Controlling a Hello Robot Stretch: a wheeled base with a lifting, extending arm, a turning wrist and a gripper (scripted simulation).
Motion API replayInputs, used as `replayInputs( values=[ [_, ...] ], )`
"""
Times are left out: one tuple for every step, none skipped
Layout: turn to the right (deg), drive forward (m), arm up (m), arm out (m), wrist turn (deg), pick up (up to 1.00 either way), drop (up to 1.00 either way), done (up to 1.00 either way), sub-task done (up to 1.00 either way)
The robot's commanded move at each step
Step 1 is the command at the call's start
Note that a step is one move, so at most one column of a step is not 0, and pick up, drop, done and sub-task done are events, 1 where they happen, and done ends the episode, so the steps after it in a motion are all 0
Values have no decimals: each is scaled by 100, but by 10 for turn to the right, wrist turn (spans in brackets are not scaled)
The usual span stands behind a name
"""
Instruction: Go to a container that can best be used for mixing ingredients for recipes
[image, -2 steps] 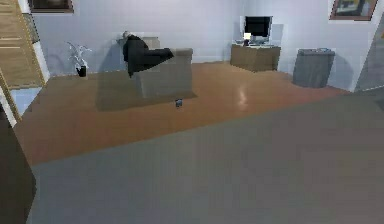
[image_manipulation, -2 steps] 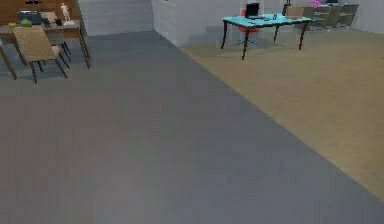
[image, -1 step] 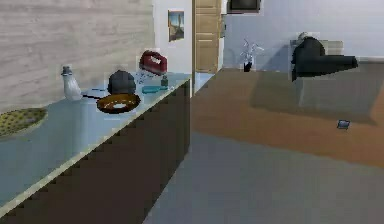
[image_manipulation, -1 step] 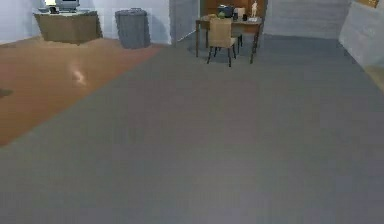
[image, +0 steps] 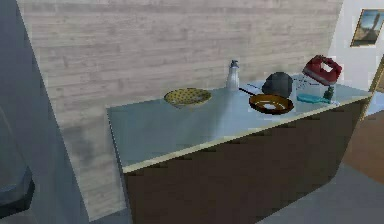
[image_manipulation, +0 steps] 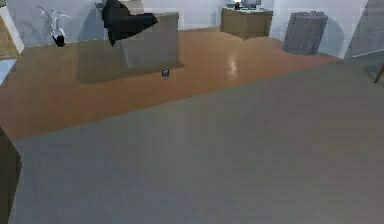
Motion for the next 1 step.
replayInputs(
  values=[
    [0,0,0,0,0,0,0,100,0]
  ],
)
